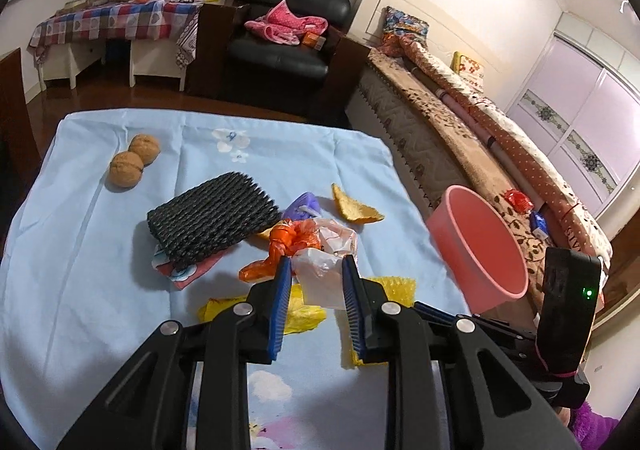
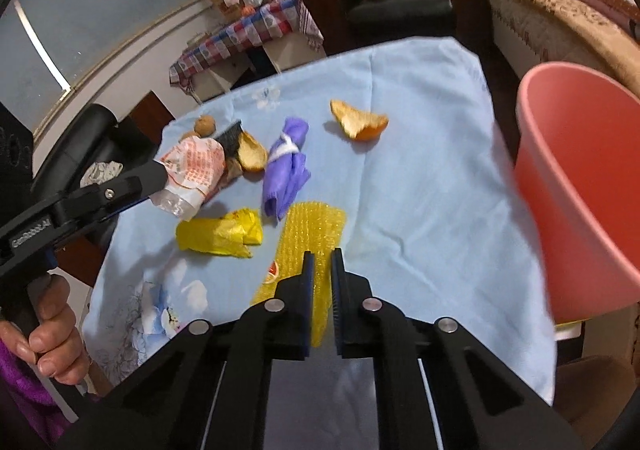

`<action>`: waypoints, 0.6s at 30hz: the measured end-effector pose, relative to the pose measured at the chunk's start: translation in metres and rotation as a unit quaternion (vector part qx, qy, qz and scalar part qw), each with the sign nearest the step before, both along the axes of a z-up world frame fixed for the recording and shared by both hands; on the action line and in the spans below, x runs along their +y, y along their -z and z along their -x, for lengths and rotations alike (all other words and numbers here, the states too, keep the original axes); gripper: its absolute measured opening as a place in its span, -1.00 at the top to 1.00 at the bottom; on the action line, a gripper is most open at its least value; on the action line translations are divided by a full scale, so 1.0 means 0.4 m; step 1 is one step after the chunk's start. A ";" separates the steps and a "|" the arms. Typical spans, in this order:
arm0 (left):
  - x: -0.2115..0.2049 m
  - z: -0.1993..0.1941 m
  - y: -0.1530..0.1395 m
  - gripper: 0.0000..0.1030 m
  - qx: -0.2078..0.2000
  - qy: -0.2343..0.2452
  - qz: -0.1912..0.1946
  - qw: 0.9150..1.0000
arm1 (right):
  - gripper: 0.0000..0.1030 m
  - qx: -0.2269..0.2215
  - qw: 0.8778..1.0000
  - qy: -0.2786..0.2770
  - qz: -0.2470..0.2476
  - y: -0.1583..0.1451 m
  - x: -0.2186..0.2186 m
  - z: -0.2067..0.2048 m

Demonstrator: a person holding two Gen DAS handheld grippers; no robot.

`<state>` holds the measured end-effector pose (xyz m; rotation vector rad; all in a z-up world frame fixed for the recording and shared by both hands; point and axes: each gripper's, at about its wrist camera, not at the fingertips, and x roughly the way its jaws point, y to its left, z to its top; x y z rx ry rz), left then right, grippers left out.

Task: Collect trash
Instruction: 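Grasp the orange-white plastic bag with the left tool while the right tool grasps the yellow foam net, then carry both items over the pink bucket and open both tools to drop them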

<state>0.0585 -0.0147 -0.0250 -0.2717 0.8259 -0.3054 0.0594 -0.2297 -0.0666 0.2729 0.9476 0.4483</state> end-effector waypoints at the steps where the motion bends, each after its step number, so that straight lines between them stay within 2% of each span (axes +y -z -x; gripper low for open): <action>1: -0.002 0.000 -0.005 0.52 -0.001 0.002 0.002 1.000 | 0.84 -0.008 1.000 0.003 -0.002 -0.010 -0.009 0.005; 10: -0.084 -0.015 -0.057 0.52 -0.019 0.035 0.001 0.999 | 0.85 -0.066 0.996 0.044 -0.031 -0.090 -0.114 0.027; 18: -0.222 -0.036 -0.097 0.52 -0.038 0.089 -0.014 0.995 | 0.85 -0.105 0.987 0.114 -0.030 -0.142 -0.247 0.040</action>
